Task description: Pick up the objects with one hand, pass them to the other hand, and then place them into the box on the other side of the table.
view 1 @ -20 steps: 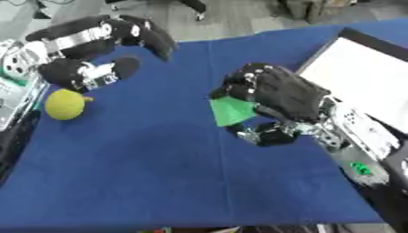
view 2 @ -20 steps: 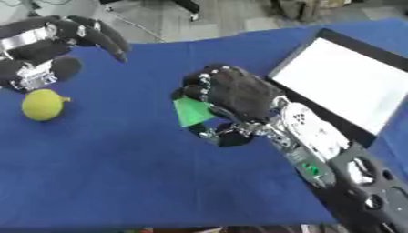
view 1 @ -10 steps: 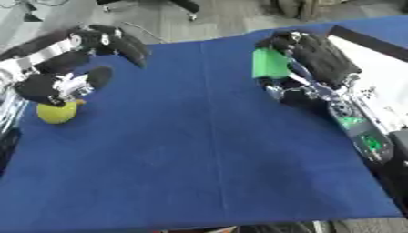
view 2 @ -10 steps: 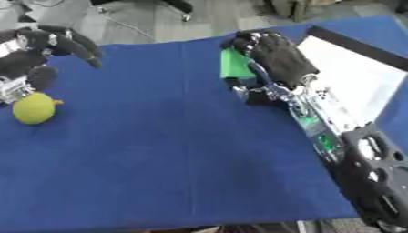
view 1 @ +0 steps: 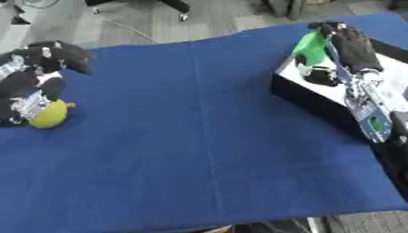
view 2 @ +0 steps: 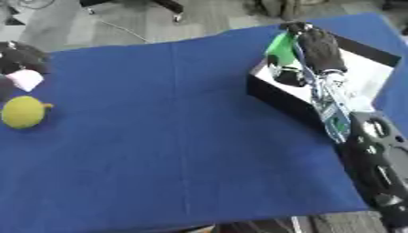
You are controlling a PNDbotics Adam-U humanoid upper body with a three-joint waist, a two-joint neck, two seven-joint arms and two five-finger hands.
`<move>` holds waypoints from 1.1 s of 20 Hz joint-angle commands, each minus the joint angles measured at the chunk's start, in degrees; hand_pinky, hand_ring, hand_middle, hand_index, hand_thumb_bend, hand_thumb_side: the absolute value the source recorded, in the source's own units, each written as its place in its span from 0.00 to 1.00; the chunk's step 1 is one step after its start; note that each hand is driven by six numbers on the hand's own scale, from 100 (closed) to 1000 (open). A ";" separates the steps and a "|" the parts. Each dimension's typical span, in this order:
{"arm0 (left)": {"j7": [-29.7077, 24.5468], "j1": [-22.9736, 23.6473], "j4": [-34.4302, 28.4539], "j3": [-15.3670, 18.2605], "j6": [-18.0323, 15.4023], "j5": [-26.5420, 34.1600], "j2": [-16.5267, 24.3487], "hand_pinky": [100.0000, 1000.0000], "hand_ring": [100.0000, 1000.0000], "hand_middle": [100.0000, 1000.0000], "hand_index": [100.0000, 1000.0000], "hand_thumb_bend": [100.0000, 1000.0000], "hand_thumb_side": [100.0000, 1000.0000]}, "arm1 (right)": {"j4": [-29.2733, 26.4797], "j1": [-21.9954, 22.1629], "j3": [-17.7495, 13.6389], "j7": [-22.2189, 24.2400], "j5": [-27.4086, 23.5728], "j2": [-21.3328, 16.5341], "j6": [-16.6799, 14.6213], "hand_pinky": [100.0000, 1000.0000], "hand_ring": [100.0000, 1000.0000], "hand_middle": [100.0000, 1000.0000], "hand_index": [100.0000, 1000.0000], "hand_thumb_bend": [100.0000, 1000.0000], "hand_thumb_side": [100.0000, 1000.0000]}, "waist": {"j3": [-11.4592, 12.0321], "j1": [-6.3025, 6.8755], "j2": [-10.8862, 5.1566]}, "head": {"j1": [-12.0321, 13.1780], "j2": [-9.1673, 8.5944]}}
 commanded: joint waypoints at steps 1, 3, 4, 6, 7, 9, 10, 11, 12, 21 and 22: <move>2.37 0.49 -0.30 2.19 0.15 -2.07 0.69 0.78 0.70 0.76 0.80 0.00 0.54 | 2.50 -1.05 -1.72 2.87 0.28 -2.58 2.49 0.79 0.81 0.54 0.96 0.00 0.11 | 0.15 -0.34 -0.83 | -0.44 -0.15; 3.36 1.19 -0.05 2.69 0.08 -3.81 0.62 0.78 0.70 0.76 0.80 0.00 0.54 | 2.90 -1.16 -1.98 7.45 2.24 -3.44 3.66 0.80 0.84 0.63 0.98 0.00 0.11 | 0.19 -0.42 -0.85 | -0.45 -0.15; 3.70 1.52 0.19 2.88 0.06 -4.50 0.63 0.78 0.70 0.76 0.81 0.00 0.51 | 2.54 -1.22 -2.05 9.50 3.87 -4.08 4.02 0.86 0.91 0.86 1.00 0.00 0.12 | 0.22 -0.48 -0.86 | -0.42 -0.15; 4.25 2.18 0.90 3.41 -0.04 -5.87 0.75 0.78 0.71 0.76 0.81 0.00 0.44 | 0.41 -1.30 -2.76 13.49 8.51 -5.18 4.61 0.90 0.96 0.98 1.00 0.00 0.20 | 0.18 -0.57 -0.88 | -0.33 -0.15; 4.43 2.44 1.29 3.63 -0.13 -6.47 0.83 0.78 0.71 0.77 0.81 0.00 0.43 | -1.15 -1.23 -3.33 14.89 10.26 -5.44 4.84 0.91 0.97 1.00 1.00 0.00 0.20 | 0.14 -0.60 -0.89 | -0.29 -0.15; 4.63 2.82 1.97 3.94 -0.33 -7.34 0.99 0.78 0.71 0.77 0.82 0.00 0.41 | -4.35 -0.96 -4.32 16.66 12.30 -5.72 5.05 0.92 0.98 1.00 1.00 0.00 0.20 | 0.04 -0.64 -0.90 | -0.33 -0.15; 4.66 2.96 2.31 4.04 -0.43 -7.69 1.07 0.78 0.71 0.77 0.82 0.00 0.40 | -5.98 -0.79 -4.65 17.37 12.91 -5.87 4.99 0.93 0.99 1.00 1.00 0.00 0.18 | 0.01 -0.65 -0.91 | -0.30 -0.15; 4.70 3.05 2.65 4.12 -0.51 -7.97 1.13 0.78 0.71 0.77 0.82 0.00 0.39 | -7.49 -0.64 -4.82 18.15 13.41 -6.06 4.80 0.93 0.99 1.00 1.00 0.00 0.17 | -0.01 -0.66 -0.93 | -0.30 -0.15; 4.73 3.11 2.97 4.21 -0.56 -8.22 1.17 0.78 0.71 0.77 0.82 0.00 0.37 | -8.85 -0.54 -4.82 19.09 13.83 -6.28 4.45 0.94 1.00 1.00 1.00 0.00 0.16 | -0.02 -0.68 -0.95 | -0.33 -0.15; 5.16 3.09 4.39 4.48 -0.77 -9.06 1.49 0.78 0.71 0.77 0.82 0.00 0.37 | -16.02 1.10 -3.05 26.24 11.88 -6.84 0.54 0.93 0.99 1.00 1.00 0.00 0.03 | -0.03 -0.76 -0.81 | 0.10 -0.15; 5.32 3.00 4.40 4.56 -0.85 -9.37 1.80 0.78 0.71 0.77 0.82 0.00 0.36 | -18.49 1.78 -2.91 24.00 10.31 -6.36 -0.46 0.92 0.99 0.97 1.00 0.00 0.00 | -0.09 -0.74 -0.73 | 0.52 -0.15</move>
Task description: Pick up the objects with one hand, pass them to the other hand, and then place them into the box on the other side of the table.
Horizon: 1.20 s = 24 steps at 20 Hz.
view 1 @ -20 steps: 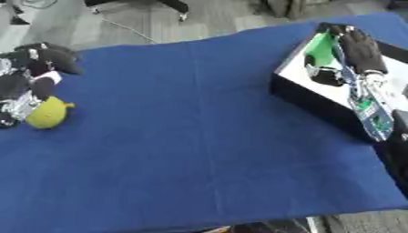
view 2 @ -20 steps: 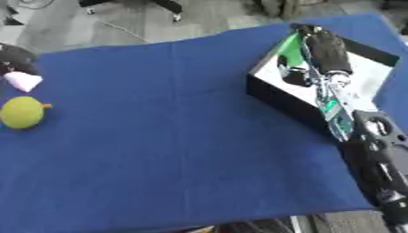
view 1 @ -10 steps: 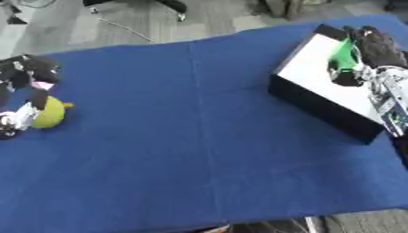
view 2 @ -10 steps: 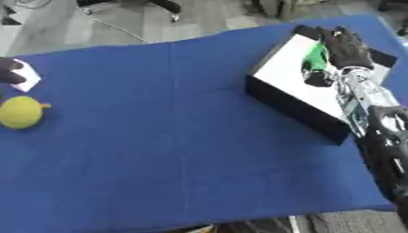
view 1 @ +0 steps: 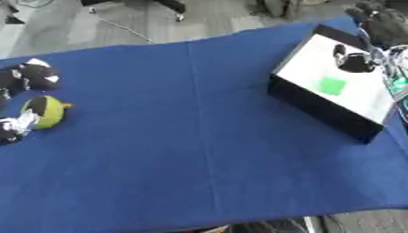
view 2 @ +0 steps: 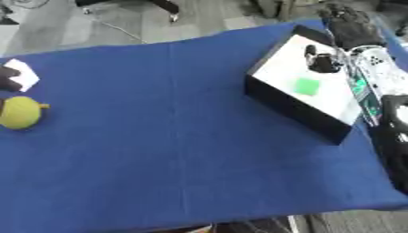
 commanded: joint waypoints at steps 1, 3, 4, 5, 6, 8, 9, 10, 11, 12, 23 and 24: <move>0.72 -0.79 -0.22 1.04 -0.18 -0.91 2.73 0.78 0.71 0.77 0.82 0.00 0.34 | -8.49 0.97 0.41 -5.46 -4.52 0.03 -2.96 0.92 0.98 0.96 1.00 0.00 0.00 | -0.12 -0.16 -0.63 | 1.31 -0.15; 1.27 -1.33 0.02 1.17 -0.21 -2.45 3.98 0.78 0.72 0.77 0.83 0.00 0.28 | -15.49 3.05 2.14 -9.35 -8.65 0.97 -6.07 0.90 0.96 0.92 1.00 0.00 0.00 | -0.32 -0.13 -0.55 | 2.81 -0.15; 1.62 -1.69 0.19 1.25 -0.21 -3.69 4.69 0.78 0.72 0.77 0.83 0.00 0.21 | -18.57 3.90 3.12 -10.29 -9.87 1.56 -7.45 0.90 0.95 0.91 1.00 0.01 0.00 | -0.37 -0.10 -0.57 | 3.48 -0.15; 2.09 -2.13 0.43 1.31 -0.16 -5.47 5.50 0.78 0.72 0.77 0.83 0.00 0.17 | -21.61 4.68 4.36 -10.67 -10.85 2.35 -8.99 0.90 0.94 0.91 1.00 0.02 0.00 | -0.44 -0.06 -0.61 | 4.18 -0.15; 2.63 -2.62 0.75 1.34 -0.08 -7.72 6.44 0.79 0.72 0.77 0.84 0.00 0.10 | -24.31 5.30 5.68 -10.64 -11.75 3.27 -10.50 0.89 0.93 0.89 1.00 0.00 0.00 | -0.46 -0.01 -0.68 | 4.76 -0.15; 3.99 -3.85 1.63 1.26 0.28 -13.93 8.55 0.79 0.72 0.77 0.85 0.00 0.07 | -27.78 6.26 8.27 -10.32 -13.66 5.62 -13.38 0.88 0.92 0.85 1.00 0.00 0.00 | -0.59 0.11 -0.87 | 5.66 -0.15; 4.90 -4.59 2.29 1.11 0.56 -17.73 9.60 0.78 0.72 0.77 0.85 0.05 0.07 | -28.39 6.55 9.60 -10.47 -14.86 6.85 -14.85 0.88 0.91 0.84 1.00 0.00 0.00 | -0.66 0.17 -0.97 | 6.09 -0.15; 5.93 -5.42 3.31 0.89 1.14 -21.87 10.60 0.78 0.71 0.76 0.85 0.18 0.09 | -28.69 6.79 10.93 -10.59 -15.99 8.00 -16.26 0.87 0.90 0.83 1.00 0.00 0.00 | -0.74 0.23 -1.06 | 6.58 -0.15; 6.89 -6.36 4.56 0.53 1.81 -26.30 11.52 0.78 0.71 0.76 0.86 0.27 0.11 | -28.84 7.06 12.18 -10.55 -16.96 9.12 -17.45 0.87 0.90 0.82 1.00 0.00 0.00 | -0.84 0.26 -1.13 | 7.13 -0.15; 7.78 -7.26 5.90 0.02 2.32 -30.57 12.13 0.78 0.71 0.75 0.86 0.37 0.15 | -28.91 7.31 13.19 -10.41 -17.74 10.07 -18.32 0.86 0.90 0.81 1.00 0.00 0.00 | -0.94 0.27 -1.18 | 7.62 -0.15; 12.17 -20.24 31.16 -4.82 2.83 -63.13 10.97 0.79 0.73 0.74 0.88 0.68 0.35 | -28.98 9.73 17.03 -10.02 -20.49 15.93 -20.39 0.85 0.88 0.75 1.00 0.00 0.02 | -2.24 -0.49 -1.01 | 17.62 -0.15; 13.09 -21.19 33.41 -4.52 3.30 -64.76 10.47 0.80 0.75 0.76 0.89 0.72 0.35 | -28.98 9.99 17.13 -10.09 -20.59 16.26 -20.34 0.85 0.87 0.72 1.00 0.00 0.11 | -2.50 -0.67 -0.77 | 18.00 -0.15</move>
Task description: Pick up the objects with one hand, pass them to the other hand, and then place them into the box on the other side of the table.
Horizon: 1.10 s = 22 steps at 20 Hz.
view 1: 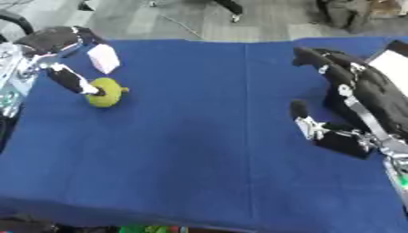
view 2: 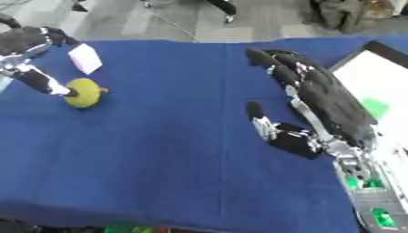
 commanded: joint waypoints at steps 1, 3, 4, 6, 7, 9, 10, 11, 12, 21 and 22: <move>3.01 -3.07 6.48 0.60 0.67 -5.58 0.11 0.80 0.75 0.76 0.89 0.72 0.34 | -1.23 -0.06 0.22 -0.34 -0.53 0.74 -0.12 0.85 0.87 0.72 1.00 0.00 0.11 | -0.36 -0.29 -0.42 | 1.42 -0.15; 5.13 -4.54 10.19 0.69 0.87 -8.43 -0.91 0.80 0.75 0.77 0.89 0.73 0.35 | -1.23 0.27 0.17 -0.56 -0.49 1.02 0.12 0.85 0.87 0.71 1.00 0.00 0.15 | -0.67 -0.51 -0.10 | 1.21 -0.15; 5.87 -5.08 11.66 0.71 0.77 -9.58 -1.29 0.80 0.75 0.78 0.89 0.73 0.36 | -1.23 0.36 0.11 -0.70 -0.41 1.10 0.24 0.84 0.87 0.71 1.00 0.00 0.15 | -0.78 -0.58 0.01 | 1.12 -0.15; 6.82 -5.88 13.97 0.69 0.52 -11.49 -2.04 0.80 0.75 0.77 0.89 0.73 0.37 | -1.23 0.55 -0.04 -0.96 -0.20 1.22 0.46 0.84 0.87 0.71 1.00 0.00 0.17 | -0.95 -0.65 0.16 | 1.09 -0.15; 7.22 -6.17 14.81 0.72 0.50 -12.29 -2.40 0.80 0.75 0.77 0.88 0.74 0.39 | -1.23 0.67 -0.08 -1.07 -0.10 1.26 0.57 0.84 0.87 0.70 1.00 0.00 0.19 | -1.02 -0.68 0.22 | 1.08 -0.15; 8.29 -6.51 16.00 0.83 1.13 -14.05 -3.00 0.79 0.73 0.76 0.86 0.73 0.40 | -1.23 0.85 -0.07 -1.20 0.01 1.34 0.73 0.84 0.87 0.70 1.00 0.00 0.20 | -1.24 -0.74 0.34 | 1.12 -0.15; 8.87 -6.55 16.51 0.93 1.61 -14.85 -3.22 0.78 0.72 0.74 0.85 0.71 0.40 | -1.23 0.92 -0.05 -1.25 0.02 1.37 0.78 0.84 0.87 0.70 1.00 0.00 0.22 | -1.35 -0.79 0.39 | 1.12 -0.15; 9.38 -6.55 16.98 1.02 2.08 -15.53 -3.40 0.78 0.71 0.74 0.84 0.71 0.40 | -1.23 0.98 -0.05 -1.29 0.01 1.39 0.83 0.84 0.87 0.69 1.00 0.00 0.22 | -1.45 -0.83 0.42 | 1.11 -0.15; 9.79 -6.51 17.39 1.08 2.53 -16.17 -3.49 0.77 0.70 0.72 0.83 0.70 0.41 | -1.23 1.05 -0.07 -1.34 0.01 1.38 0.90 0.84 0.87 0.69 1.00 0.00 0.24 | -1.50 -0.85 0.46 | 1.10 -0.15; 11.34 -5.67 19.70 1.95 5.79 -19.73 -2.64 0.71 0.62 0.64 0.76 0.62 0.42 | -0.85 1.64 -0.27 -1.56 0.12 1.23 1.35 0.84 0.87 0.67 1.00 0.00 0.26 | -1.45 -0.63 0.45 | 0.92 -0.15; 11.55 -5.55 19.86 2.04 5.96 -19.84 -2.53 0.69 0.58 0.60 0.73 0.60 0.41 | -0.80 1.69 -0.28 -1.55 0.15 1.19 1.38 0.84 0.86 0.67 1.00 0.00 0.26 | -1.42 -0.64 0.43 | 0.88 -0.15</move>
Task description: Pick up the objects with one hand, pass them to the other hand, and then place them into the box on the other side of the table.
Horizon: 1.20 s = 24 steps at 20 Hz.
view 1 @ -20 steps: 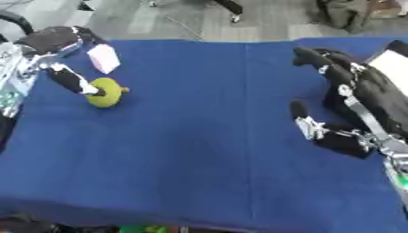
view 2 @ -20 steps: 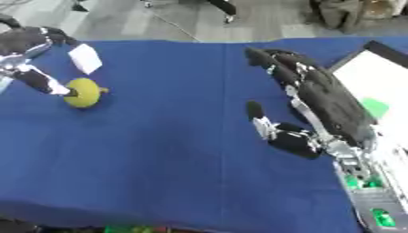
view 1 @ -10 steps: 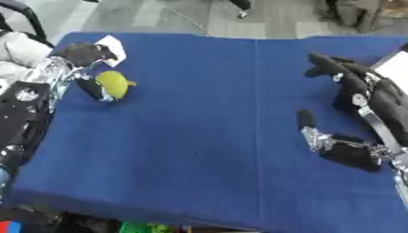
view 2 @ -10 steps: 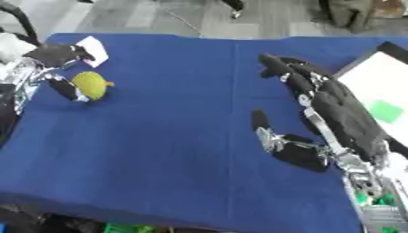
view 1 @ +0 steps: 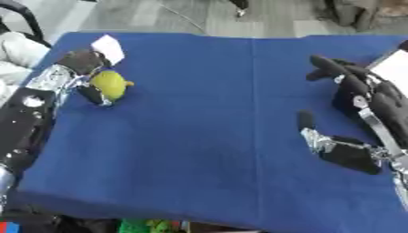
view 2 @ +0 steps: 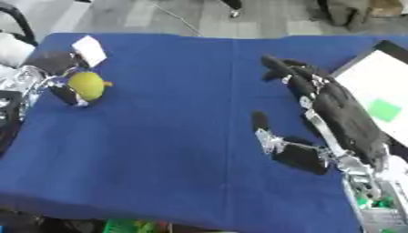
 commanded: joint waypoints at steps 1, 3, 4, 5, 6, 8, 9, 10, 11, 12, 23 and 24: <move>0.82 -0.40 0.13 0.93 0.89 -0.73 2.55 0.68 0.55 0.57 0.70 0.54 0.38 | -0.75 -0.29 -0.53 -0.08 0.16 -0.23 0.27 0.84 0.86 0.67 1.00 0.00 0.26 | 0.16 0.02 -0.73 | -0.02 -0.15; 1.73 -0.13 0.33 1.04 1.31 -0.72 2.68 0.66 0.51 0.52 0.64 0.51 0.37 | -0.66 -0.18 -0.56 -0.09 0.19 -0.26 0.33 0.84 0.86 0.67 1.00 0.00 0.26 | 0.20 0.02 -0.77 | -0.01 -0.15; 2.22 -0.01 0.41 1.08 1.47 -0.67 2.70 0.63 0.47 0.47 0.60 0.47 0.34 | -0.62 -0.13 -0.57 -0.10 0.20 -0.26 0.36 0.84 0.86 0.67 1.00 0.00 0.27 | 0.23 0.02 -0.79 | -0.02 -0.15; 2.71 0.09 0.49 1.11 1.62 -0.56 2.72 0.63 0.47 0.47 0.60 0.47 0.34 | -0.58 -0.10 -0.56 -0.11 0.20 -0.26 0.37 0.84 0.86 0.67 1.00 0.00 0.27 | 0.25 0.02 -0.81 | -0.04 -0.15; 3.34 0.18 0.50 1.23 1.84 -0.30 2.74 0.57 0.40 0.39 0.51 0.36 0.29 | -0.55 -0.09 -0.55 -0.10 0.19 -0.28 0.38 0.84 0.86 0.66 1.00 0.00 0.26 | 0.28 0.00 -0.84 | -0.08 -0.15; 4.62 0.37 0.45 1.47 2.15 0.85 2.79 0.56 0.38 0.37 0.49 0.33 0.25 | -0.45 -0.07 -0.54 -0.08 0.16 -0.33 0.43 0.84 0.86 0.66 1.00 0.00 0.26 | 0.33 -0.02 -0.88 | -0.17 -0.15; 5.28 0.45 0.17 1.52 2.16 1.64 2.89 0.55 0.37 0.36 0.47 0.30 0.23 | -0.40 -0.06 -0.53 -0.08 0.14 -0.36 0.45 0.84 0.86 0.66 1.00 0.00 0.26 | 0.35 -0.01 -0.90 | -0.20 -0.15; 5.91 0.62 -0.45 1.48 1.99 2.62 3.05 0.55 0.36 0.35 0.46 0.27 0.21 | -0.34 -0.06 -0.50 -0.07 0.10 -0.40 0.47 0.84 0.86 0.66 1.00 0.00 0.26 | 0.37 -0.01 -0.91 | -0.26 -0.15; 6.35 0.85 -1.30 1.39 1.68 3.80 3.29 0.55 0.36 0.35 0.46 0.26 0.21 | -0.28 -0.08 -0.45 -0.05 0.06 -0.45 0.48 0.84 0.86 0.66 1.00 0.00 0.26 | 0.39 0.00 -0.92 | -0.33 -0.15; 6.59 1.06 -2.20 1.21 1.36 4.86 3.58 0.55 0.36 0.34 0.45 0.26 0.20 | -0.24 -0.11 -0.41 -0.02 0.04 -0.50 0.47 0.84 0.86 0.66 1.00 0.00 0.26 | 0.41 0.02 -0.94 | -0.42 -0.15; 0.90 5.59 -29.27 -4.65 -8.13 20.74 9.70 0.56 0.37 0.35 0.46 0.27 0.18 | -0.20 -2.56 1.76 0.91 -0.09 -1.97 -0.76 0.84 0.85 0.67 1.00 0.00 0.18 | 1.58 0.77 -1.63 | -2.86 -0.15; 0.01 5.92 -32.16 -5.39 -8.78 22.38 10.10 0.56 0.37 0.35 0.46 0.26 0.18 | -0.25 -3.18 2.25 1.19 -0.18 -2.24 -1.02 0.84 0.85 0.68 1.00 0.00 0.12 | 1.70 0.84 -1.71 | -3.07 -0.15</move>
